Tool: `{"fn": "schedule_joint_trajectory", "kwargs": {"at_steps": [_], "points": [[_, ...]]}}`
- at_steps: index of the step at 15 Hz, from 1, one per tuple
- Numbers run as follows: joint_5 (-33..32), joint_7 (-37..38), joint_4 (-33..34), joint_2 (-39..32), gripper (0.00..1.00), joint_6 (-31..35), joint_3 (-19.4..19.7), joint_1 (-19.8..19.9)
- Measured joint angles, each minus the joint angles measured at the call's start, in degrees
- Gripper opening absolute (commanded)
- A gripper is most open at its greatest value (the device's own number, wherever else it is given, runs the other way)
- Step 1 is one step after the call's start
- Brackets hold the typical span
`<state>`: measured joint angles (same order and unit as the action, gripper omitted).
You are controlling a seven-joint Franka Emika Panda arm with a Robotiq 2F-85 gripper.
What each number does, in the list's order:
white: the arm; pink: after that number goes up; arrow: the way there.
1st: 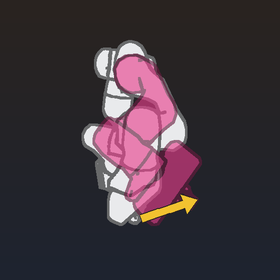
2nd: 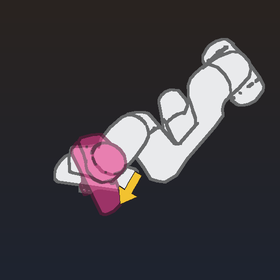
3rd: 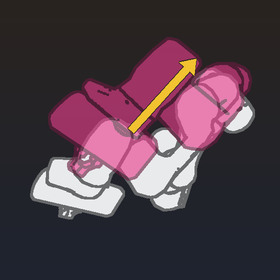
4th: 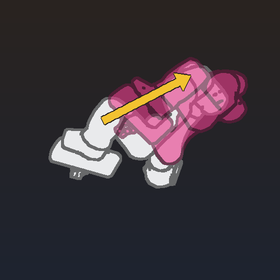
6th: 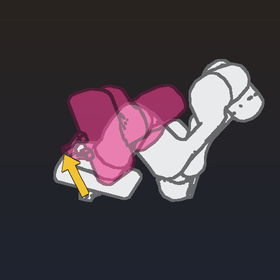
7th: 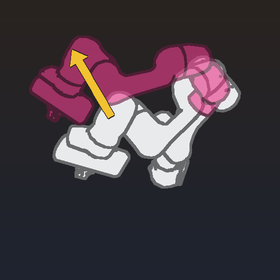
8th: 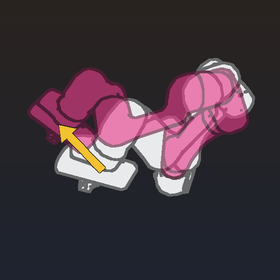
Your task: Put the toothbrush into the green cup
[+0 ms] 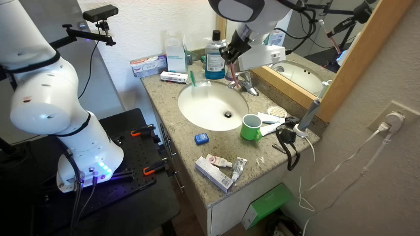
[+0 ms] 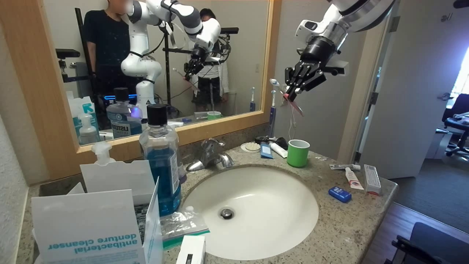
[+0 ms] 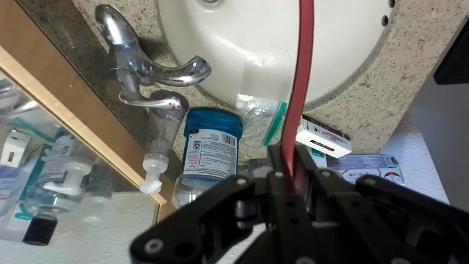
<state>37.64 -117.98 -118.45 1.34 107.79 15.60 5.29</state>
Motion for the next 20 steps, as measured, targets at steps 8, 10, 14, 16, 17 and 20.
{"fn": "schedule_joint_trajectory", "kwargs": {"at_steps": [8, 10, 14, 16, 17, 20], "points": [[0.0, 0.3, -0.1, -0.5, 0.03, -0.1, -0.8, 0.7], [0.2, 1.0, 0.2, -1.4, 0.03, -0.4, -1.1, 1.1], [1.7, 1.3, 2.4, -4.5, 0.03, -4.0, -1.1, 2.8], [2.5, 1.3, 4.3, -6.3, 0.03, -6.8, -1.1, 4.3], [2.9, 1.3, 5.4, -7.1, 0.03, -8.2, -1.1, 5.1], [4.2, 1.3, 8.6, -9.7, 0.03, -11.6, -1.1, 7.6]]}}
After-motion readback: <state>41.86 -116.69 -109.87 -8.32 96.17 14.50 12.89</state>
